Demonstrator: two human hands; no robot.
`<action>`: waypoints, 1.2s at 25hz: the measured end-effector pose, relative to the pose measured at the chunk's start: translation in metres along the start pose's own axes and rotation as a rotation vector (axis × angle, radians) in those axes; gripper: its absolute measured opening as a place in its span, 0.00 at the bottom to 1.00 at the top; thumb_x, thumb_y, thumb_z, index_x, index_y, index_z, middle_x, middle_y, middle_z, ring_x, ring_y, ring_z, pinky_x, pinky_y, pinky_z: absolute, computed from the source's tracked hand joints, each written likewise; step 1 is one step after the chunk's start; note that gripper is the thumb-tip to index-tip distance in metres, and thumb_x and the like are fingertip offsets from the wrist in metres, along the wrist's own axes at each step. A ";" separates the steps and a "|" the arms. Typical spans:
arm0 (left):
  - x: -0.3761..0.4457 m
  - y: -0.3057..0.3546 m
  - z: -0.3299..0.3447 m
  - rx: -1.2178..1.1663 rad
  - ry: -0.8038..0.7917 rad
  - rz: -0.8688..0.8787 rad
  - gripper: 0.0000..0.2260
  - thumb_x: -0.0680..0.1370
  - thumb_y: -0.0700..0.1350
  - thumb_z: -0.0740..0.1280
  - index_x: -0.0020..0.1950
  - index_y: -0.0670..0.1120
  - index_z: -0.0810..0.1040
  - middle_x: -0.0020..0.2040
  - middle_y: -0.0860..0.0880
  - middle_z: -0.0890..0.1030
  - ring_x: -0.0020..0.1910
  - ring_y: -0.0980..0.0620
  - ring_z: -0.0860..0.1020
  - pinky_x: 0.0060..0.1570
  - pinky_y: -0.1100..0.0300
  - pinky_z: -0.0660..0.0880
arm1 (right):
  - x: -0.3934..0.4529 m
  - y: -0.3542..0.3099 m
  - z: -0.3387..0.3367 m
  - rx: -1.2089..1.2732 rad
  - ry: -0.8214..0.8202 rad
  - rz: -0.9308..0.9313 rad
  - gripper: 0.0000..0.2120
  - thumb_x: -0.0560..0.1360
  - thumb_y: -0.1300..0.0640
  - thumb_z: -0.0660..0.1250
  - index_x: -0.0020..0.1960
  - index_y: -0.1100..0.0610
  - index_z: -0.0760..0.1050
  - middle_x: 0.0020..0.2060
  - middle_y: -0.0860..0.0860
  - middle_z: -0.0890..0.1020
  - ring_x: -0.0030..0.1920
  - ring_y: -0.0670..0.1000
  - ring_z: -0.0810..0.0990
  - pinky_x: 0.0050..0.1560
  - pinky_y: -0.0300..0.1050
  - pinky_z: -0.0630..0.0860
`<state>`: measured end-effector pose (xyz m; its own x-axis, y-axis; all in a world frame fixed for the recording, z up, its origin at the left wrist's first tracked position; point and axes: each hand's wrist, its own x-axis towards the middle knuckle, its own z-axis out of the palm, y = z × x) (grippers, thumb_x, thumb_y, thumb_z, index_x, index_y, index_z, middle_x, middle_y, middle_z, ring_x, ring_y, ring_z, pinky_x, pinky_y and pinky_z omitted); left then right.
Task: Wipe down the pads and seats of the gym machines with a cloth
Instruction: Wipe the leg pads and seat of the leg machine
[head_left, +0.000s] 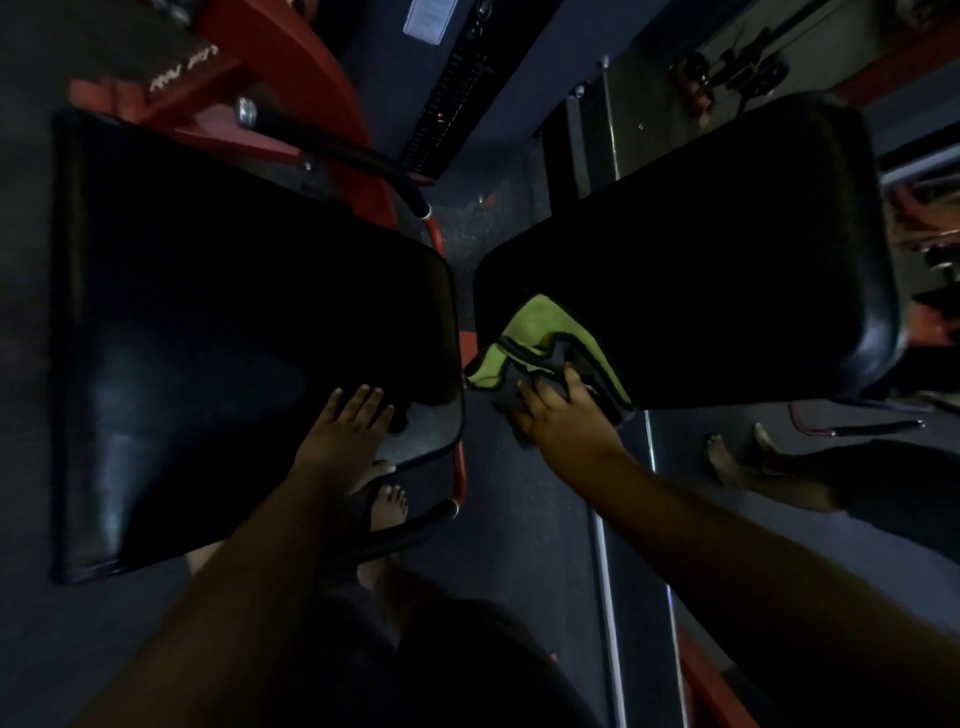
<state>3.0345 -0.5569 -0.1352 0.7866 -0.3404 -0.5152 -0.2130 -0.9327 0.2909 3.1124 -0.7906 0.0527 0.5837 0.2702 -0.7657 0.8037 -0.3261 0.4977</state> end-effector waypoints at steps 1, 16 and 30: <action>-0.014 -0.004 -0.004 -0.026 -0.040 -0.034 0.39 0.80 0.68 0.55 0.83 0.48 0.45 0.83 0.44 0.43 0.82 0.45 0.41 0.78 0.42 0.39 | -0.010 0.001 -0.004 0.092 0.030 0.048 0.29 0.83 0.53 0.57 0.82 0.53 0.53 0.80 0.58 0.57 0.80 0.59 0.51 0.75 0.70 0.42; -0.254 -0.019 -0.102 -0.391 -0.100 -0.343 0.42 0.79 0.68 0.60 0.83 0.52 0.45 0.84 0.48 0.44 0.82 0.46 0.47 0.76 0.39 0.54 | -0.077 -0.134 -0.147 0.854 0.216 0.050 0.24 0.77 0.55 0.64 0.70 0.52 0.59 0.60 0.53 0.80 0.60 0.59 0.78 0.62 0.61 0.70; -0.531 -0.008 -0.006 -0.755 0.183 -1.112 0.42 0.78 0.71 0.57 0.83 0.53 0.43 0.84 0.50 0.43 0.82 0.47 0.46 0.75 0.32 0.51 | -0.134 -0.291 -0.304 0.397 0.677 -0.615 0.18 0.77 0.45 0.62 0.64 0.51 0.69 0.61 0.50 0.74 0.63 0.54 0.74 0.55 0.53 0.74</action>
<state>2.6220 -0.3680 0.1403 0.4104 0.6200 -0.6688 0.9010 -0.3890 0.1923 2.8348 -0.4567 0.1344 0.1205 0.9130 -0.3896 0.9638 -0.2017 -0.1746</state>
